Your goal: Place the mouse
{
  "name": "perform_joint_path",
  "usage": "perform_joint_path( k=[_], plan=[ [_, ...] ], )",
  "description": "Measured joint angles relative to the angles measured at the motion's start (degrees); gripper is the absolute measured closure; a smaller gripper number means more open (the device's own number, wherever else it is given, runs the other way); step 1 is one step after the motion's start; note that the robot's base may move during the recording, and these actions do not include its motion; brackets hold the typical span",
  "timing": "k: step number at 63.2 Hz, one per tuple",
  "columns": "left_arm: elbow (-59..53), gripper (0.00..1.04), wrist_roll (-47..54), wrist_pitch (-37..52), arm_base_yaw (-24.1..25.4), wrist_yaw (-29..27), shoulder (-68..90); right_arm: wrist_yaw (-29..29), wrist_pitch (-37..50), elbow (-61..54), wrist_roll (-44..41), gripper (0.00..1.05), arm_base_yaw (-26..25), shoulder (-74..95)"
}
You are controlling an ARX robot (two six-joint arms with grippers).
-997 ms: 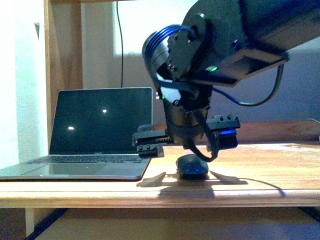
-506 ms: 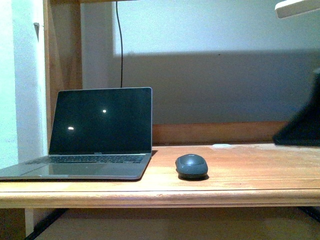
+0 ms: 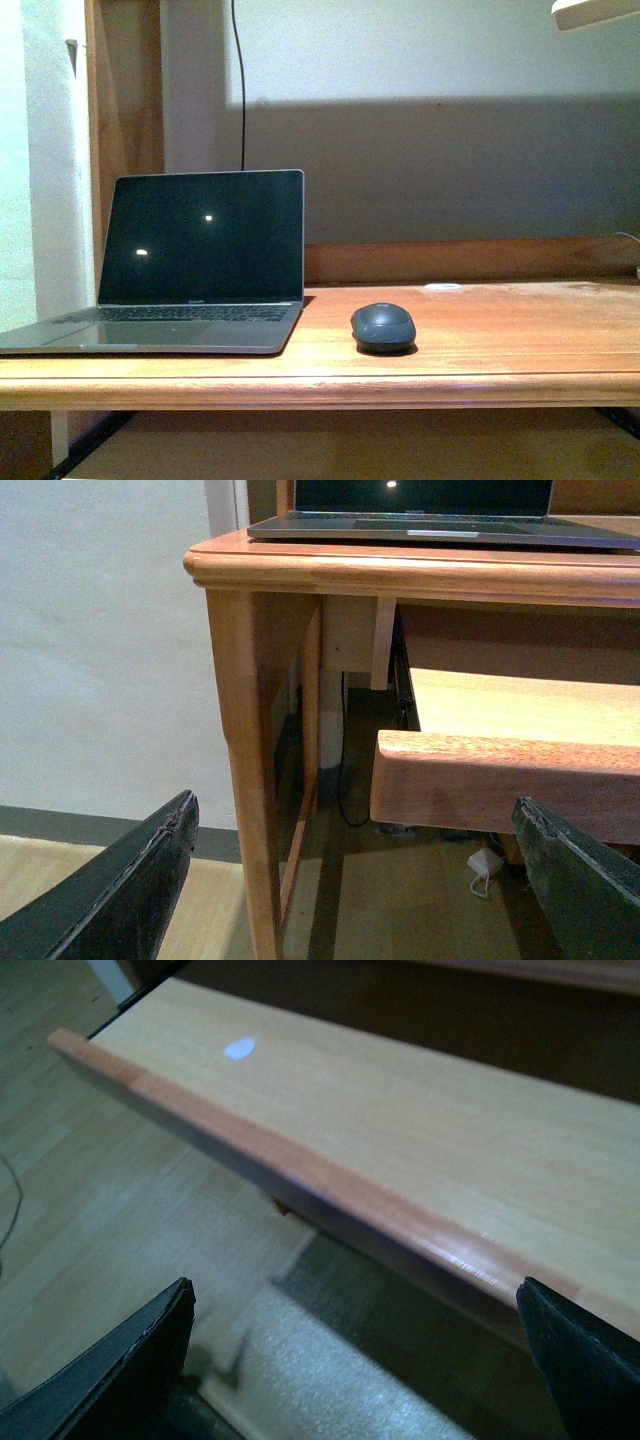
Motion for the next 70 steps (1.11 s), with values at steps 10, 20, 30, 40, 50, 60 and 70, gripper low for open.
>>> perform_joint_path(
  k=[10, 20, 30, 40, 50, 60, 70],
  plan=[
    [0.0, 0.08, 0.0, 0.0, 0.0, 0.0, 0.0, 5.2, 3.5, -5.0, 0.9, 0.07, 7.7, -1.4],
    [0.0, 0.08, 0.0, 0.0, 0.0, 0.0, 0.0, 12.4, 15.1, -7.0, 6.7, 0.07, 18.9, 4.0],
    [0.0, 0.08, 0.0, 0.0, 0.0, 0.0, 0.0, 15.9, 21.9, -7.5, 9.4, 0.07, 23.3, 10.1],
    [0.0, 0.08, 0.0, 0.0, 0.0, 0.0, 0.0, 18.6, 28.6, -7.5, 11.3, 0.07, 26.2, 15.5],
    [0.0, 0.08, 0.0, 0.0, 0.0, 0.0, 0.0, 19.6, 35.1, -5.9, 13.5, 0.07, 26.9, 22.4],
    [0.0, 0.08, 0.0, 0.0, 0.0, 0.0, 0.0, 21.6, 41.6, -1.2, 16.1, 0.07, 26.9, 30.9],
    [0.0, 0.08, 0.0, 0.0, 0.0, 0.0, 0.0, 24.8, 46.6, 5.5, 18.1, 0.07, 26.7, 39.6]
  ],
)
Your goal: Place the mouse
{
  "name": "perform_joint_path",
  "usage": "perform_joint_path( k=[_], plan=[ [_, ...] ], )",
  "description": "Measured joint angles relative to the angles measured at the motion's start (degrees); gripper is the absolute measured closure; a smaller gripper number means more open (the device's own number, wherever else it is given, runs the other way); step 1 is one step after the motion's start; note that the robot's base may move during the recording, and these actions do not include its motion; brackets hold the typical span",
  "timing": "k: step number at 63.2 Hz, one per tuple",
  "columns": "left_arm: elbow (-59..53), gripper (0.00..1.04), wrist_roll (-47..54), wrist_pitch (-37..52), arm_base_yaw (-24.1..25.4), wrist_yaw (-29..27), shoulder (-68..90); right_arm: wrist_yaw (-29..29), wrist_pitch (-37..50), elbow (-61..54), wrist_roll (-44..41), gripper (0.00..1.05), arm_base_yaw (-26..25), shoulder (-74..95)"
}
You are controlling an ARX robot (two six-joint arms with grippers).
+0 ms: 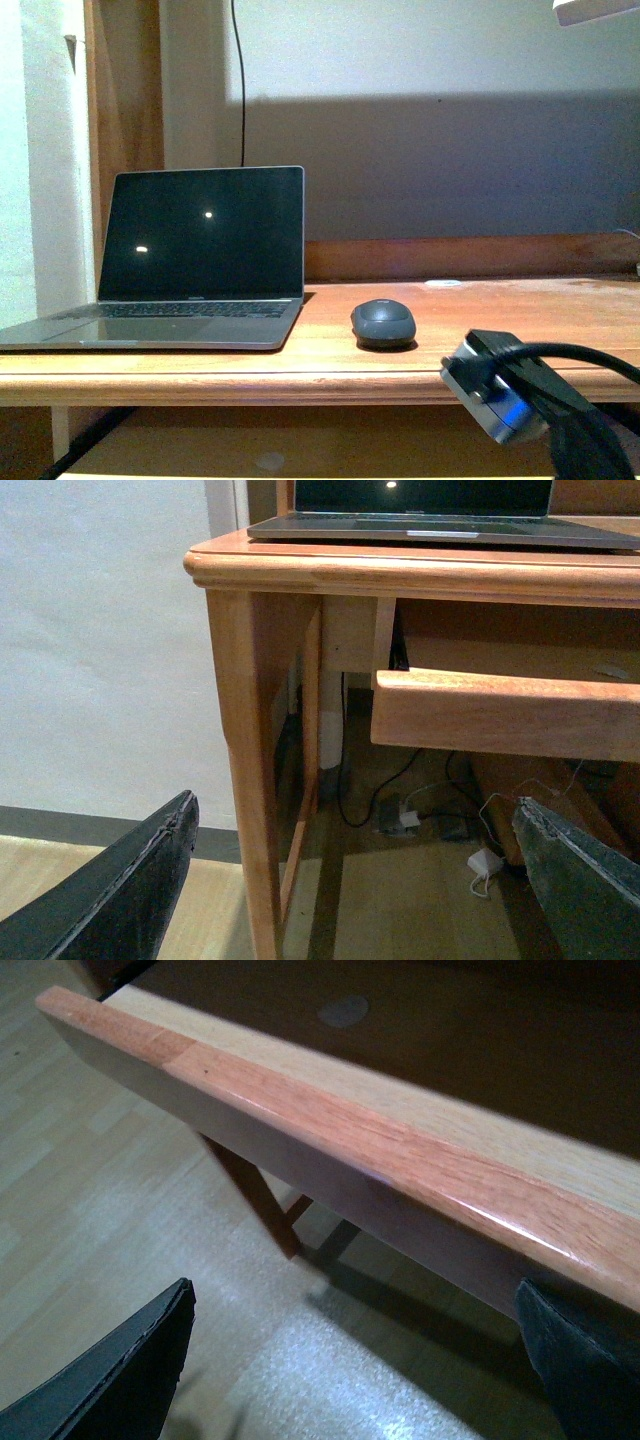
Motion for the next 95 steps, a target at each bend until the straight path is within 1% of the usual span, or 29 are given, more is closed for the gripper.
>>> perform_joint_path(
  k=[19, 32, 41, 50, 57, 62, 64, 68, 76, 86, 95],
  plan=[
    [0.0, 0.08, 0.0, 0.0, 0.0, 0.0, 0.0, 5.5, 4.7, 9.4, 3.8, 0.07, 0.8, 12.0],
    [0.0, 0.08, 0.0, 0.0, 0.0, 0.0, 0.0, 4.7, 4.7, 9.9, 5.0, 0.07, 1.0, 12.8],
    [0.0, 0.08, 0.0, 0.0, 0.0, 0.0, 0.0, 2.5, 1.9, 9.1, 5.4, 0.07, -1.8, 7.9],
    [0.0, 0.08, 0.0, 0.0, 0.0, 0.0, 0.0, -1.0, -4.5, 6.4, 3.4, 0.07, -6.6, -1.2],
    [0.0, 0.08, 0.0, 0.0, 0.0, 0.0, 0.0, -4.4, -6.9, 1.9, 1.1, 0.07, -12.6, -9.2],
    [0.0, 0.08, 0.0, 0.0, 0.0, 0.0, 0.0, -5.3, -6.4, -1.2, 0.7, 0.07, -17.6, -13.9],
    [0.0, 0.08, 0.0, 0.0, 0.0, 0.0, 0.0, -5.2, -5.1, -3.0, 0.4, 0.07, -20.6, -16.4],
    [0.0, 0.08, 0.0, 0.0, 0.0, 0.0, 0.0, -4.5, -2.4, -5.9, 0.1, 0.07, -24.9, -19.9],
    [0.0, 0.08, 0.0, 0.0, 0.0, 0.0, 0.0, -5.7, 0.4, -11.5, 1.5, 0.07, -31.3, -26.6],
    [0.0, 0.08, 0.0, 0.0, 0.0, 0.0, 0.0, -8.2, 0.6, -18.5, 7.1, 0.07, -35.4, -34.7],
    [0.0, 0.08, 0.0, 0.0, 0.0, 0.0, 0.0, -8.2, -1.7, -24.9, 10.8, 0.07, -36.0, -42.7]
  ],
)
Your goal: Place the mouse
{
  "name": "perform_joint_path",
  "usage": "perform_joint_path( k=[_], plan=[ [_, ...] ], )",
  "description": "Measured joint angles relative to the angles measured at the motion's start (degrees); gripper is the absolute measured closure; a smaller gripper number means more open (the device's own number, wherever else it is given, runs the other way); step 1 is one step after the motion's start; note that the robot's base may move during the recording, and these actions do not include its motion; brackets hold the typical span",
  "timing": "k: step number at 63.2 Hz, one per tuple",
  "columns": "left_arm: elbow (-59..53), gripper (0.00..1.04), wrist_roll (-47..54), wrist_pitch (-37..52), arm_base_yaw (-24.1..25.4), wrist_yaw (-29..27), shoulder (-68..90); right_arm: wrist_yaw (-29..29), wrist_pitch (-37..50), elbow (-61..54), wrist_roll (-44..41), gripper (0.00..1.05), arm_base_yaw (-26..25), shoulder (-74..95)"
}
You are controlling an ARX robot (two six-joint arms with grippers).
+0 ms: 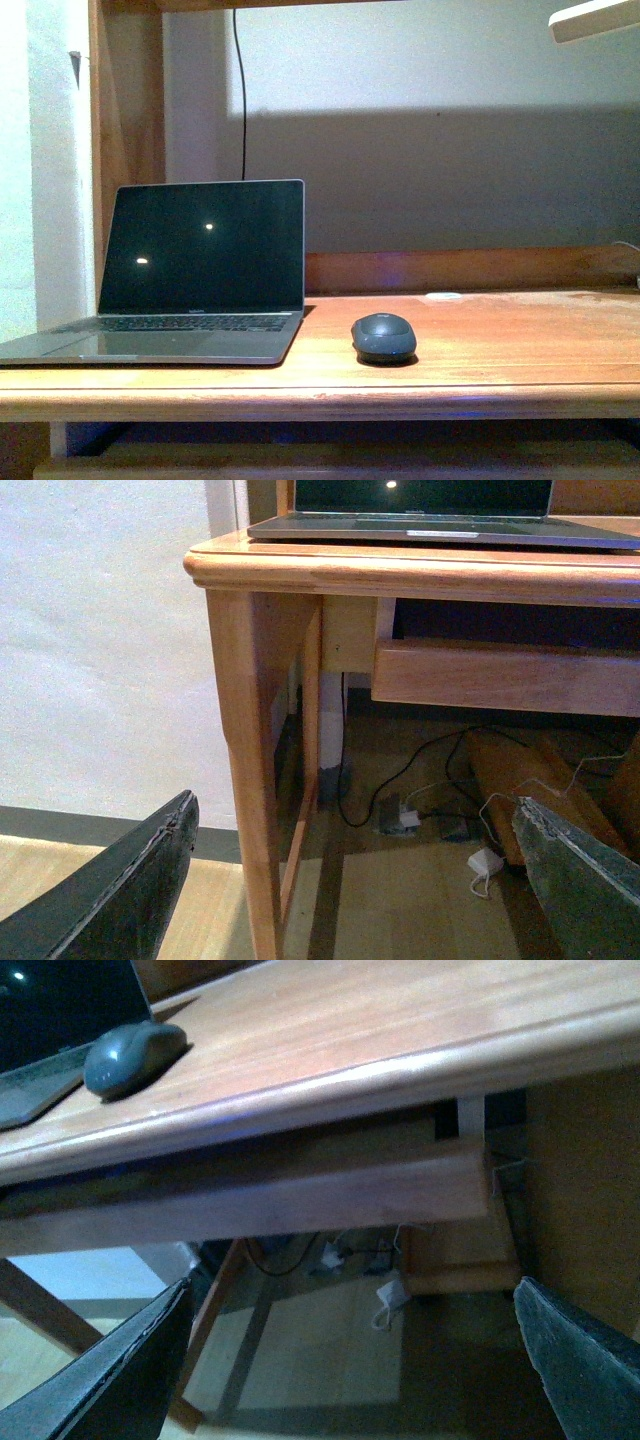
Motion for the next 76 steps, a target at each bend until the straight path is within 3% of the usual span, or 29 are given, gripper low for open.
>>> perform_joint_path(
  k=[4, 10, 16, 24, 36, 76],
  plan=[
    [0.0, 0.08, 0.0, 0.0, 0.0, 0.0, 0.0, 0.1, -0.1, -0.7, 0.5, 0.07, 0.1, -1.1],
    [0.0, 0.08, 0.0, 0.0, 0.0, 0.0, 0.0, 15.6, 6.8, -3.3, -6.0, 0.21, 3.3, -3.0],
    [0.0, 0.08, 0.0, 0.0, 0.0, 0.0, 0.0, 22.8, 7.6, -5.6, -10.8, 0.36, 4.0, -5.0],
    [0.0, 0.08, 0.0, 0.0, 0.0, 0.0, 0.0, 23.4, 7.0, -7.9, -13.2, 0.56, 4.2, -7.7],
    [0.0, 0.08, 0.0, 0.0, 0.0, 0.0, 0.0, 23.4, 3.8, -10.8, -14.5, 1.02, 4.2, -14.2],
    [0.0, 0.08, 0.0, 0.0, 0.0, 0.0, 0.0, 23.4, -3.8, -13.9, -14.6, 1.02, 4.2, -26.1]
  ],
)
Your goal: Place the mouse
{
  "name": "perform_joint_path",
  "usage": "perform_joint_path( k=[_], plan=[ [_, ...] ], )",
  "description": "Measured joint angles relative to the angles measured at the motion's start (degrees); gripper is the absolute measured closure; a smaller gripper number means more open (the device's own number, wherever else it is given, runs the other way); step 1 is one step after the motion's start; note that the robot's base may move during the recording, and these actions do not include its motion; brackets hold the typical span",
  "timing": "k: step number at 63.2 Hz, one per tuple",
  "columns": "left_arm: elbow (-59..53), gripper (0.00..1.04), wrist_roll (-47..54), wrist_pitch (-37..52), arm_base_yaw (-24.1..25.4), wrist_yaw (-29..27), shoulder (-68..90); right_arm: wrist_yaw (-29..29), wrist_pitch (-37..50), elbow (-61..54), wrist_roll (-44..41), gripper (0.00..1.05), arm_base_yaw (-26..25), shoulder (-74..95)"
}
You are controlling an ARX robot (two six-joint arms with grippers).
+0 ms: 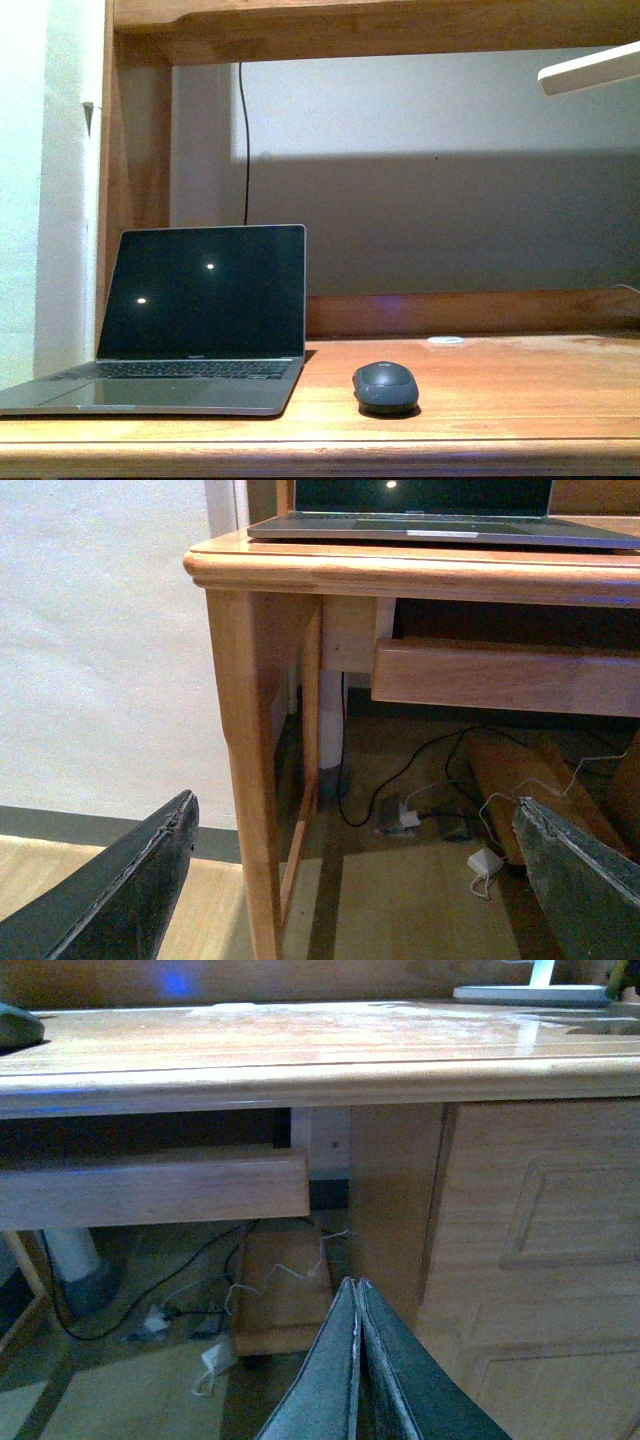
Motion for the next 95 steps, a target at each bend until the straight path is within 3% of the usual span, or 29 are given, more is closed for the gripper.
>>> perform_joint_path(
  k=[15, 22, 46, 82, 95],
  plan=[
    [0.0, 0.08, 0.0, 0.0, 0.0, 0.0, 0.0, 0.0, -3.9, 0.0, 0.0, 1.02, 0.0, -3.9],
    [0.0, 0.08, 0.0, 0.0, 0.0, 0.0, 0.0, 0.1, -13.0, 0.0, 0.0, 1.02, 0.0, -11.3],
    [0.0, 0.08, 0.0, 0.0, 0.0, 0.0, 0.0, 0.0, -13.6, 0.0, -0.1, 1.02, 0.0, -13.3],
    [0.0, 0.08, 0.0, 0.0, 0.0, 0.0, 0.0, 0.0, -13.6, 0.0, -0.2, 0.08, 0.0, -13.3],
    [0.0, 0.08, 0.0, 0.0, 0.0, 0.0, 0.0, 0.0, -13.6, 0.0, -0.2, 0.07, 0.0, -13.3]
  ],
)
